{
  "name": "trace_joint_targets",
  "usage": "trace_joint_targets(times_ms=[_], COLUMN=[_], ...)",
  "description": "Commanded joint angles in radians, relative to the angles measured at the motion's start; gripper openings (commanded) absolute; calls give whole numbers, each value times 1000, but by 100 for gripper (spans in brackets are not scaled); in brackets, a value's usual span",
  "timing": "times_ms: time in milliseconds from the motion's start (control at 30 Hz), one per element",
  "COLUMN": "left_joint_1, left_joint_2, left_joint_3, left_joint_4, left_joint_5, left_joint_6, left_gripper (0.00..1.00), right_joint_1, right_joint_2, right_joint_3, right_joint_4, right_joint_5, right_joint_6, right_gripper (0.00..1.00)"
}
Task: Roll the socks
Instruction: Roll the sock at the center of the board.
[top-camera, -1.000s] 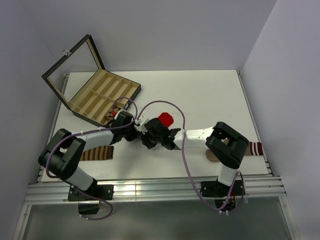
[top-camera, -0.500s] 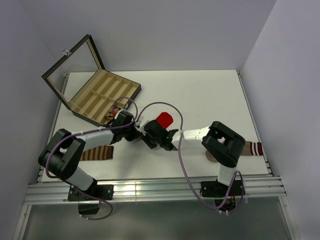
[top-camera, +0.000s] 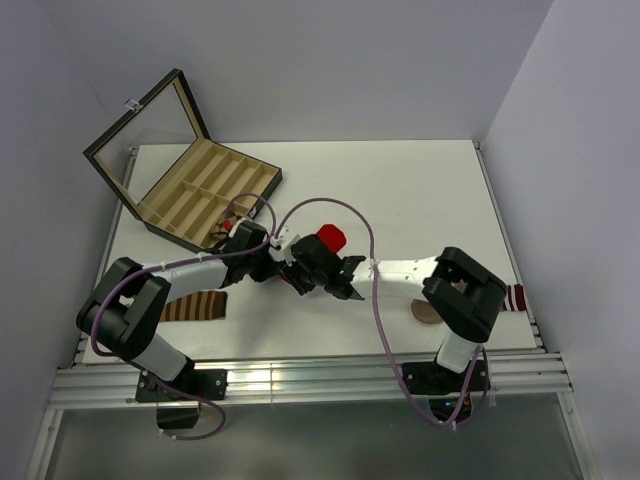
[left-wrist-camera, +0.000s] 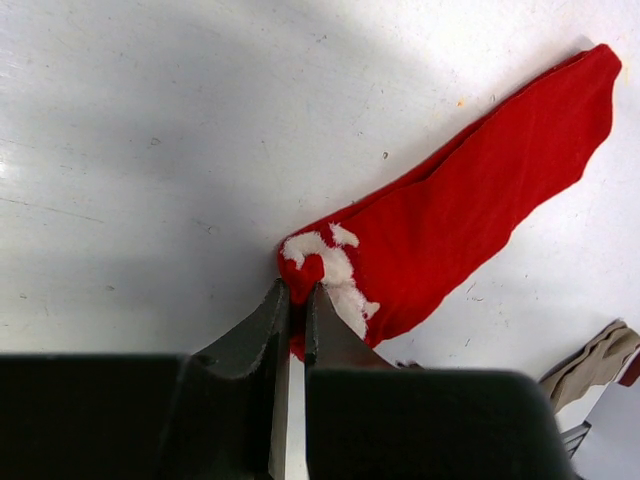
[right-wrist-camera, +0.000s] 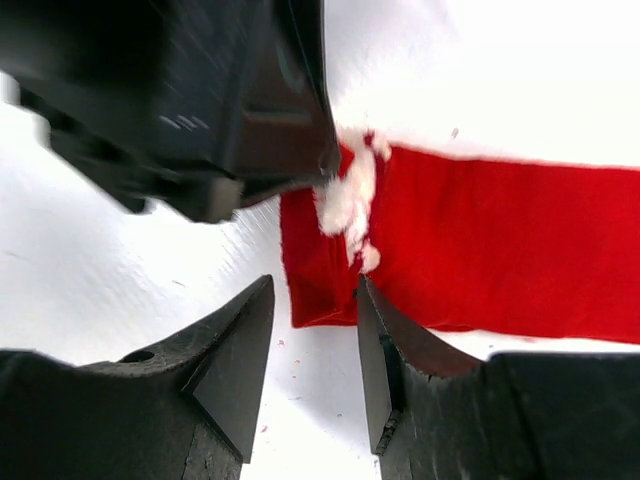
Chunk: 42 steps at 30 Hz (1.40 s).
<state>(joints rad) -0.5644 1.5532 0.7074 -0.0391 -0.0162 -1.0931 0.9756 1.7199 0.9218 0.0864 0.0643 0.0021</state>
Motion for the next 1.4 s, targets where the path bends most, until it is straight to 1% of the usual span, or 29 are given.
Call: trace_joint_targets(times_ms=[0, 200, 333, 433, 767, 800, 867, 900, 967, 1000, 1033, 1067, 1100, 1133, 1233, 1267, 1300, 1333, 1367], left_joint_1=[-3, -5, -5, -5, -5, -5, -5, -5, -5, -5, -5, -5, -5, -3, -5, -5, -5, -3, -5], left_joint_2=[-15, -7, -12, -8, -2, -2, -2, -4, -5, -10, -15, -22, -36, -48, -94, -108, -132, -145, -156], left_joint_3=[23, 32, 30, 26, 37, 37, 35, 33, 24, 21, 17, 11, 0, -8, -36, -48, -54, -57, -66], left_joint_4=[-16, -22, -27, -21, -21, -24, -21, -19, -15, -9, -4, -1, 4, 16, 30, 30, 59, 64, 71], left_joint_5=[-16, -13, -18, -13, -10, -11, -11, -11, -7, -7, -7, -10, -13, -16, -36, -51, -57, -63, -68], left_joint_6=[12, 12, 10, 4, -1, -2, -8, -11, -22, -28, -40, -48, -57, -74, -106, -113, -119, -129, -133], left_gripper=[0, 0, 0, 0, 0, 0, 0, 1, 2, 5, 8, 10, 17, 21, 34, 38, 48, 52, 57], right_joint_1=[6, 12, 14, 14, 15, 15, 15, 14, 14, 11, 3, -6, -17, -46, -103, -139, -156, -173, -207], right_joint_2=[-69, -39, 18, 64, 129, 138, 145, 152, 153, 149, 144, 141, 129, 121, 109, 106, 103, 99, 101], right_joint_3=[8, 28, 20, 28, 57, 63, 72, 74, 68, 65, 65, 63, 61, 60, 68, 68, 65, 60, 55], right_joint_4=[41, 44, 55, 43, -31, -42, -68, -74, -79, -79, -114, -122, -131, -148, -192, -200, -200, -191, -182], right_joint_5=[-12, -41, -85, -87, -66, -32, -11, 6, 11, -4, -20, -46, -60, -130, -245, -326, -366, -407, -504], right_joint_6=[-10, -14, -16, -20, -19, -19, -11, -11, -4, -4, 25, 33, 45, 70, 122, 133, 162, 173, 183], right_gripper=[46, 46, 44, 43, 41, 40, 34, 23, 11, 1, 0, 0, 0, 0, 0, 0, 0, 0, 0])
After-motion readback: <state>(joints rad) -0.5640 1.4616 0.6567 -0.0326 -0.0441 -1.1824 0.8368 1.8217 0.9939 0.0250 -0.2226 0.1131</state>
